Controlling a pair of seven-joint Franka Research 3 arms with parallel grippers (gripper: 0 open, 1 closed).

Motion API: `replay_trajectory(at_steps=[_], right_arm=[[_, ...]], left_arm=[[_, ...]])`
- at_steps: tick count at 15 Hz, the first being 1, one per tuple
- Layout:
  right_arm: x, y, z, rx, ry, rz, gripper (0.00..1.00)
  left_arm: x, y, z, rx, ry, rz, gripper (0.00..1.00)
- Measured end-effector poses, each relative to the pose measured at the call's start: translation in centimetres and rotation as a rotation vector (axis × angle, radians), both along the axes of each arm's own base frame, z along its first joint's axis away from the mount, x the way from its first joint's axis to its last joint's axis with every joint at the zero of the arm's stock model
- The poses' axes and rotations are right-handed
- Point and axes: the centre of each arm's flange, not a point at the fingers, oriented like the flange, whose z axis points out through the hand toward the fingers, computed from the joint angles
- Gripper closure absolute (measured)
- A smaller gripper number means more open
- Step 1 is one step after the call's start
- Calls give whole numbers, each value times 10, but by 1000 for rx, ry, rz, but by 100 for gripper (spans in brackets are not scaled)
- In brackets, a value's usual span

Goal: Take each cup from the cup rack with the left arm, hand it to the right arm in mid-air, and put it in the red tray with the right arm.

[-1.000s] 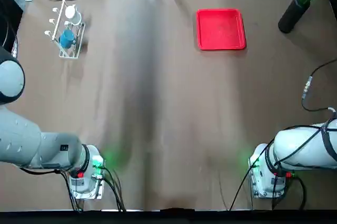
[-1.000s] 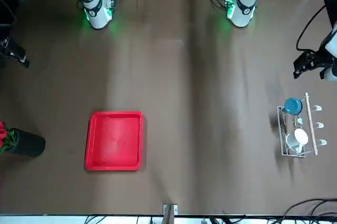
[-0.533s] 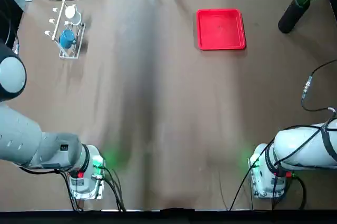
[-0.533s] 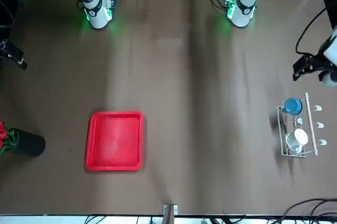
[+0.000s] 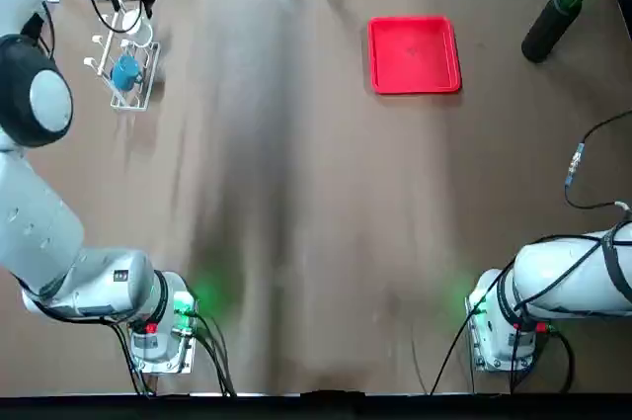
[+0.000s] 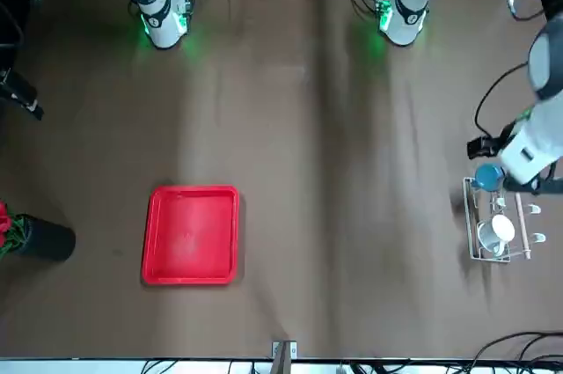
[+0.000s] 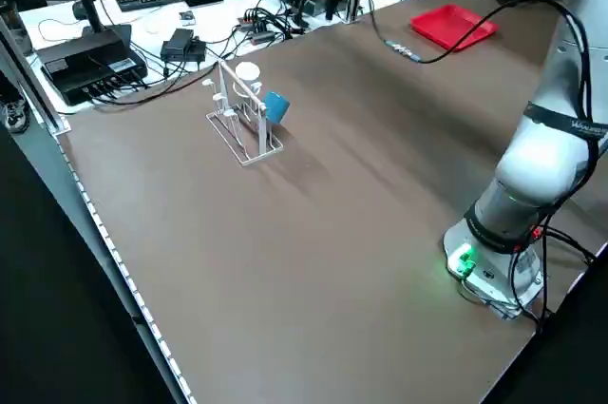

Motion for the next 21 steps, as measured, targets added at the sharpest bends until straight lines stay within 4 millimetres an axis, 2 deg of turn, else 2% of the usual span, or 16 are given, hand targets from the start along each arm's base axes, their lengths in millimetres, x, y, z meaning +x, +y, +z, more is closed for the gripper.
replay_trajectory(at_steps=[4,5,6,8,12,16,21], right_arm=[[1,0,0,0,-4,0,0],[1,0,0,0,-4,0,0],[1,1,-1,0,-2,1,0],[2,1,-3,0,1,2,0],[6,1,-10,1,14,2,0],[16,3,-28,5,44,8,0],[24,10,-42,7,68,19,0]], left_arm=[[13,21,-59,39,16,-180,0],[12,32,-72,29,13,-248,0],[7,50,-92,7,46,-389,0],[5,57,-102,0,86,-490,0],[4,58,-124,-7,156,-624,0],[0,65,-153,23,228,-667,0],[-4,80,-172,50,279,-678,0]])
